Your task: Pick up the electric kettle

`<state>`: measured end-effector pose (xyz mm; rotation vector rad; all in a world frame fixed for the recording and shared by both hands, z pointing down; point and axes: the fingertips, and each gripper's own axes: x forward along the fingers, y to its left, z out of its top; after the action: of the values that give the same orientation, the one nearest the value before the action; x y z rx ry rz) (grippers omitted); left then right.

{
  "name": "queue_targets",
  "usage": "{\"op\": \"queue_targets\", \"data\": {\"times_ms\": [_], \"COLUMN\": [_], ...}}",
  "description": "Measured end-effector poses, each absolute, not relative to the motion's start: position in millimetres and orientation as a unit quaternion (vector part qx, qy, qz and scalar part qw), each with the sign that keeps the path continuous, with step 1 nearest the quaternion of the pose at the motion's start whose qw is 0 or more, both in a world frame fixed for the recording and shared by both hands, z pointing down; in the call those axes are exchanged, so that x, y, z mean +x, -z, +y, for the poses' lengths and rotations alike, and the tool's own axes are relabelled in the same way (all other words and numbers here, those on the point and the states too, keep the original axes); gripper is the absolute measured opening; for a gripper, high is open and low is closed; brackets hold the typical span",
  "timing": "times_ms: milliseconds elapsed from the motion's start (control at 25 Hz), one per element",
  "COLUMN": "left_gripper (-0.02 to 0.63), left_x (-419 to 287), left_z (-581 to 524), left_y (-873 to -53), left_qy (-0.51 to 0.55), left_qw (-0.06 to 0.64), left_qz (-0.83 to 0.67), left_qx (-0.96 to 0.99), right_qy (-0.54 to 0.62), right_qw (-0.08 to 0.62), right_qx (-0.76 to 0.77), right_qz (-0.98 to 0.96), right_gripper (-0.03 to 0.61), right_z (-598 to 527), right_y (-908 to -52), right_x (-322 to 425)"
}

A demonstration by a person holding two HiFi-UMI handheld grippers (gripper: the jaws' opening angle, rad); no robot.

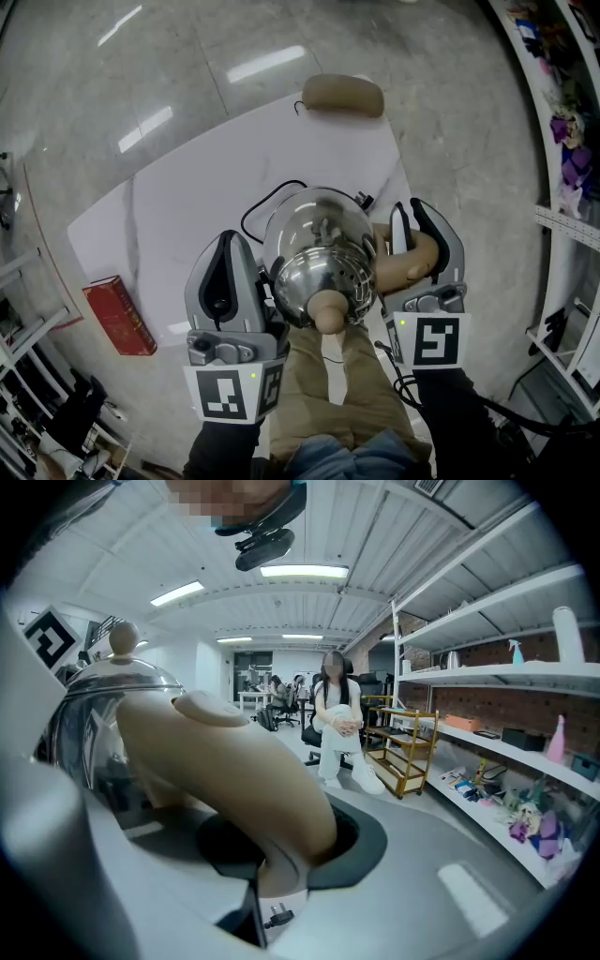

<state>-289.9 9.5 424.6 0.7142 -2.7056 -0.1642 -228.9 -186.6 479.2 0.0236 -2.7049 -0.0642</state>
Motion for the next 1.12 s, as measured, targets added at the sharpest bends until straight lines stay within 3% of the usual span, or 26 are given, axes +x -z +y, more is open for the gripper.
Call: {"op": "queue_targets", "data": {"times_ms": [1120], "left_gripper": [0.000], "left_x": [-295.4], "left_z": [8.8], "left_y": [-403.0], "left_qy": [0.071], "left_qw": [0.162], "left_qz": [-0.954], "left_qx": [0.243], "right_qy": [0.028], "right_qw": [0.208], "right_qx": [0.012], "right_qz": [-0.978], "right_gripper": [0.092], "right_z": [-188.6], "right_y": [-457.2], "right_x": [-233.0]}}
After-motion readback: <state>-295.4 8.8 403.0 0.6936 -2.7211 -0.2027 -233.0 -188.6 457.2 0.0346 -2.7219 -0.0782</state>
